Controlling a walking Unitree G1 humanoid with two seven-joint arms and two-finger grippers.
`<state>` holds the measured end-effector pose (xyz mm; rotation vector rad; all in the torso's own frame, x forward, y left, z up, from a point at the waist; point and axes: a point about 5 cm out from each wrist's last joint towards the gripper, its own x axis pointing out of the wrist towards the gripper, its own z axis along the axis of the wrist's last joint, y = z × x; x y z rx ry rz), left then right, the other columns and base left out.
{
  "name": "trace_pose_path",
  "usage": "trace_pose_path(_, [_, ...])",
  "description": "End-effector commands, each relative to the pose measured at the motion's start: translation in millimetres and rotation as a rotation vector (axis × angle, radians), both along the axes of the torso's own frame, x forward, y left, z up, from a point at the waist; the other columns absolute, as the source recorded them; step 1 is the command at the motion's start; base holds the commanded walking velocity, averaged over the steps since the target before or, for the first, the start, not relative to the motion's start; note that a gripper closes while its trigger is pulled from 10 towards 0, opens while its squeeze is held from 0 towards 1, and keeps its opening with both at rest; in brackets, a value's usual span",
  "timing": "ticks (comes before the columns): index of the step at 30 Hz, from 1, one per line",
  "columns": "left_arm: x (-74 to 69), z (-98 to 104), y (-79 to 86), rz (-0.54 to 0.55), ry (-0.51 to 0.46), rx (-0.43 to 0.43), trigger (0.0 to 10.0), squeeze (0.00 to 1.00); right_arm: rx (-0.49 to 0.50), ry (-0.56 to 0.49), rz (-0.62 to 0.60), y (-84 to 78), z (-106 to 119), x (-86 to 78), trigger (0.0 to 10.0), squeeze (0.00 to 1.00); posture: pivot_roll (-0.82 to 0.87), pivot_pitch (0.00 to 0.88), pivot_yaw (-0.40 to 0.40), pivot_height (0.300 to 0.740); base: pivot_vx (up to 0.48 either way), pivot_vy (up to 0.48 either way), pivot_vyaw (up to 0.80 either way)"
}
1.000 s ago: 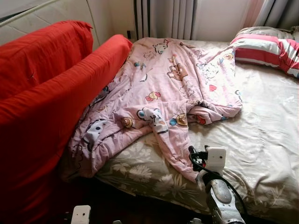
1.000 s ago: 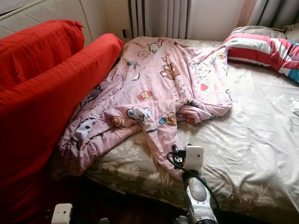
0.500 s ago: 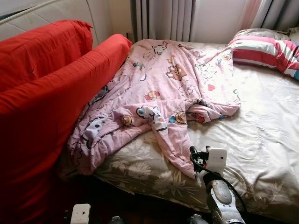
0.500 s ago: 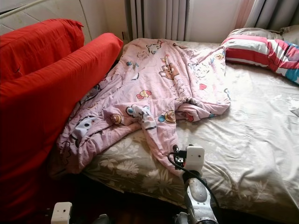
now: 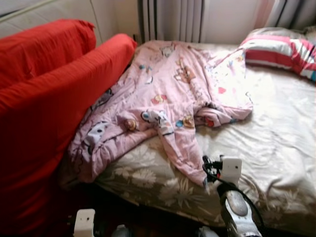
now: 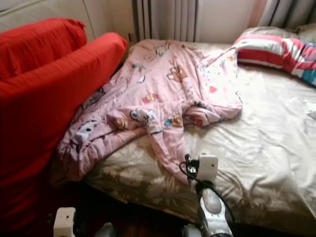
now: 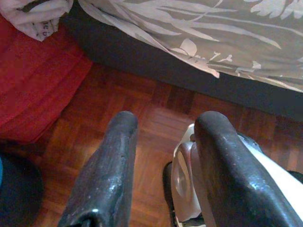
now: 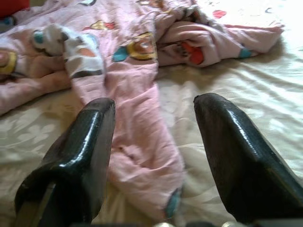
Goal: Clean up the room
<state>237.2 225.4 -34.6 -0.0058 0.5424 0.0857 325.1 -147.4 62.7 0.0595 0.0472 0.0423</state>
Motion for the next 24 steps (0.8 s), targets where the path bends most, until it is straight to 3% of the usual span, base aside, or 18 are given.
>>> trace_pose_path(1, [-4.2, -1.3, 3.5, 0.012, 0.001, 0.009, 10.0, 0.00, -0.006, 0.044, 0.010, 0.6, -9.1, -4.8, 10.0, 0.00, 0.03, 0.194, 0.041, 0.610, 0.000, 0.000, 0.00])
trace_pose_path(24, [2.8, 5.2, 0.2, 0.005, -0.043, 0.007, 10.0, 0.00, -0.029, 0.045, 0.056, 7.5, -10.5, -6.0, 10.0, 0.00, 0.00, 0.215, 0.035, 0.610, 0.000, 0.000, 0.00])
